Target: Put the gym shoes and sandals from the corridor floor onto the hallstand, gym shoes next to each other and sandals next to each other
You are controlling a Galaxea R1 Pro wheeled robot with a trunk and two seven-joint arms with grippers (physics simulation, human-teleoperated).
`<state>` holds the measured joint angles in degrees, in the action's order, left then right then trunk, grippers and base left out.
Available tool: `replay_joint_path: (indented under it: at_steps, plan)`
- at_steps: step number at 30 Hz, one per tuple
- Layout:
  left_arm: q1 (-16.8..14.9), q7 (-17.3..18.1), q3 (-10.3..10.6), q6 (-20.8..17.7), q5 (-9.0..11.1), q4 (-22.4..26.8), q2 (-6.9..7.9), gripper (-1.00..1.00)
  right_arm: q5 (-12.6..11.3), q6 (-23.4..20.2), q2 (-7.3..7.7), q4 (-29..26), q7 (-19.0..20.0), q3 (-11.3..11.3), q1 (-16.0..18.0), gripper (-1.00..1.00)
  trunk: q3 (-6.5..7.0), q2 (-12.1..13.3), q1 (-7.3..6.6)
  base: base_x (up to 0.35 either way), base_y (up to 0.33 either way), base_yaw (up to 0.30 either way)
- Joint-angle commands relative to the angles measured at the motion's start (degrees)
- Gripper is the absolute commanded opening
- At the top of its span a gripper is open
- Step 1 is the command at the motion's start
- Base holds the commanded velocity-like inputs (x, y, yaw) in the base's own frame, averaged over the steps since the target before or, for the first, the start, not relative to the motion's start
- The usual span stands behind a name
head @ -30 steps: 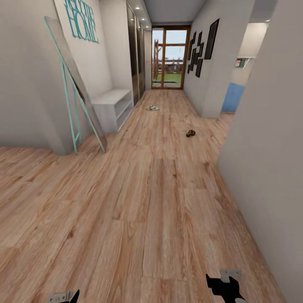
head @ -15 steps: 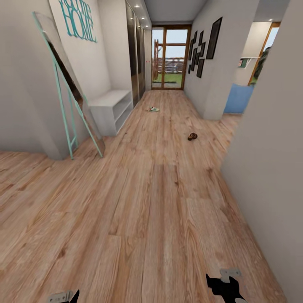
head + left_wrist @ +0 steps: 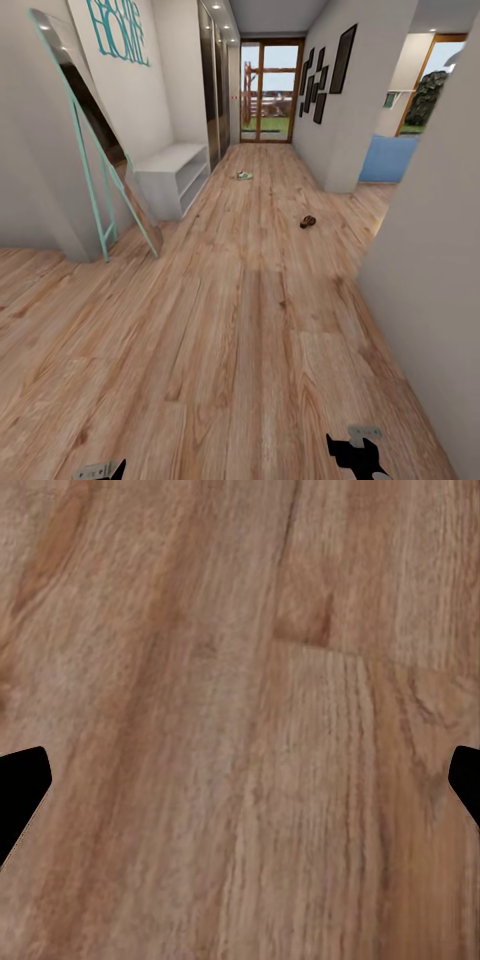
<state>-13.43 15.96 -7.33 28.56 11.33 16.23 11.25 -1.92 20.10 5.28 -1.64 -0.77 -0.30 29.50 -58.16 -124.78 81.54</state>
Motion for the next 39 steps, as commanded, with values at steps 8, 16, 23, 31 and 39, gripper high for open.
replay_joint_path:
  at_steps: [8,16,23,31,39]
  plan:
    - [0.0,0.6,-0.1,0.0,0.5,-0.1,0.0,1.0,-0.2,0.2,-0.01,0.0,0.0,0.0,0.0,1.0,-0.05,0.0,0.03,0.337,0.0,0.0]
    - [0.0,0.6,-0.2,0.0,0.5,-0.1,0.0,1.0,-0.2,0.2,0.0,0.0,0.0,0.0,0.0,1.0,-0.05,0.0,0.03,0.337,0.0,0.0]
    - [0.0,0.6,-0.2,0.0,0.5,-0.1,0.0,1.0,-0.1,0.2,-0.03,0.0,0.1,0.0,0.0,1.0,-0.05,0.0,0.03,0.336,0.0,0.0]
    - [0.0,0.6,-0.2,0.0,0.5,-0.1,0.0,1.0,-0.1,0.2,-0.04,0.0,0.1,0.0,0.0,1.0,-0.05,0.0,0.03,0.337,0.0,0.0]
    - [0.0,0.6,-0.2,0.0,0.5,-0.1,0.0,1.0,-0.1,0.1,-0.02,0.0,0.1,0.0,0.0,1.0,-0.05,0.0,0.03,0.336,0.0,0.0]
